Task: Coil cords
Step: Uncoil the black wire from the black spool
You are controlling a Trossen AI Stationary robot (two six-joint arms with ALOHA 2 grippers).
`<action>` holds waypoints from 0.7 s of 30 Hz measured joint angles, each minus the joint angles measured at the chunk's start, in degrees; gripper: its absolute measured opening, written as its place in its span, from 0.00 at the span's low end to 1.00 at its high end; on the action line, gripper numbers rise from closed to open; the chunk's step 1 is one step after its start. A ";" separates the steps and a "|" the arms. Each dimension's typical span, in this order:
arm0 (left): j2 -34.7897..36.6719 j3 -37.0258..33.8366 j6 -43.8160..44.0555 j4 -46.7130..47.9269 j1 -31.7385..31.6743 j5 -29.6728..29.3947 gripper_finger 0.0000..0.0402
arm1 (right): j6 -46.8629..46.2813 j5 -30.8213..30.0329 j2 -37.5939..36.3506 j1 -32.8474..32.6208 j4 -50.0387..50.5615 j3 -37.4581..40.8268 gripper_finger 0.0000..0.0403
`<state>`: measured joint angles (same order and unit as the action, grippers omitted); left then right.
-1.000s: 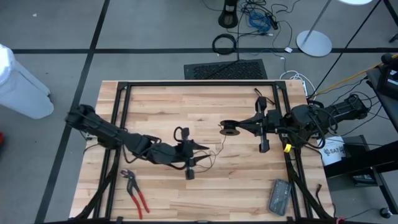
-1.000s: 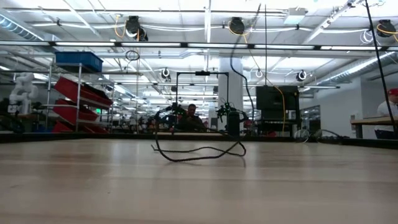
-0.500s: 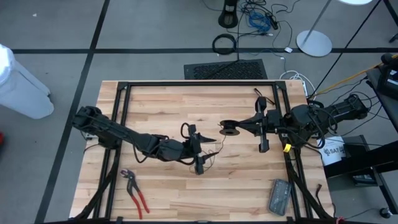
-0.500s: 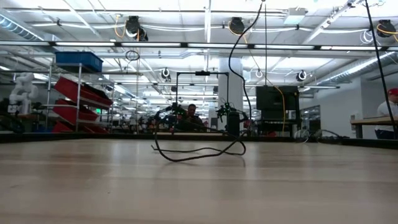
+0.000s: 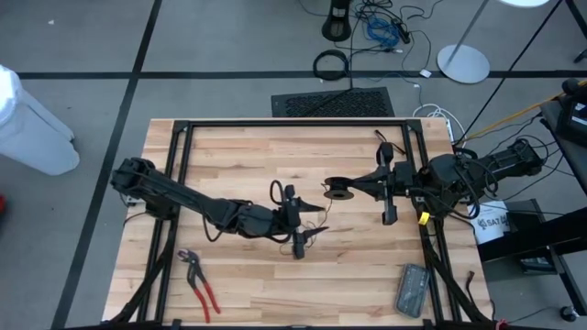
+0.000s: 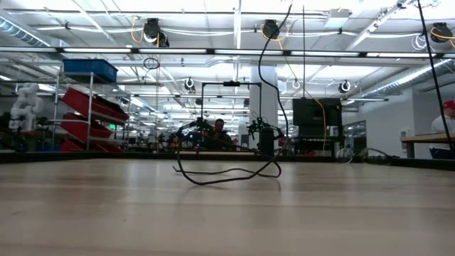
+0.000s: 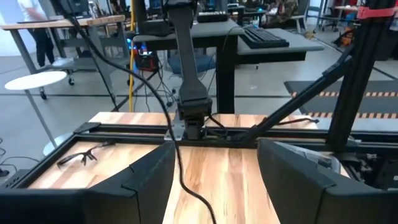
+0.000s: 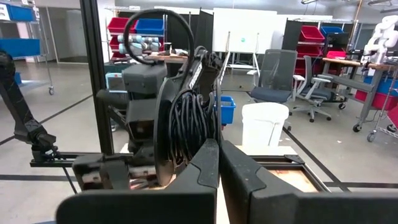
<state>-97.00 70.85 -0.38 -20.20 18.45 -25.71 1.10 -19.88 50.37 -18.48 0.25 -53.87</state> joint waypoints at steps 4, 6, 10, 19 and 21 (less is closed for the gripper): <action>-1.97 0.00 0.00 -0.88 -0.60 0.04 0.59 | 0.00 0.02 0.02 0.00 0.01 0.00 0.00; -2.71 0.00 0.02 -1.96 -0.99 0.02 0.59 | 0.01 0.04 0.02 0.00 0.02 0.00 0.00; -4.11 0.00 0.04 -5.31 -1.67 0.02 0.59 | 0.03 0.07 0.02 0.00 0.08 0.00 0.00; -4.61 0.00 0.04 -5.89 -1.61 0.29 0.59 | 0.09 0.07 0.15 0.00 0.04 0.00 0.00; -4.60 0.00 0.04 -6.06 -1.61 0.91 0.59 | 0.10 0.11 0.22 0.00 0.08 0.00 0.00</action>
<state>-101.60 70.85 -0.34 -26.26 16.84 -24.80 1.20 -19.77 50.59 -18.48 0.33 -53.87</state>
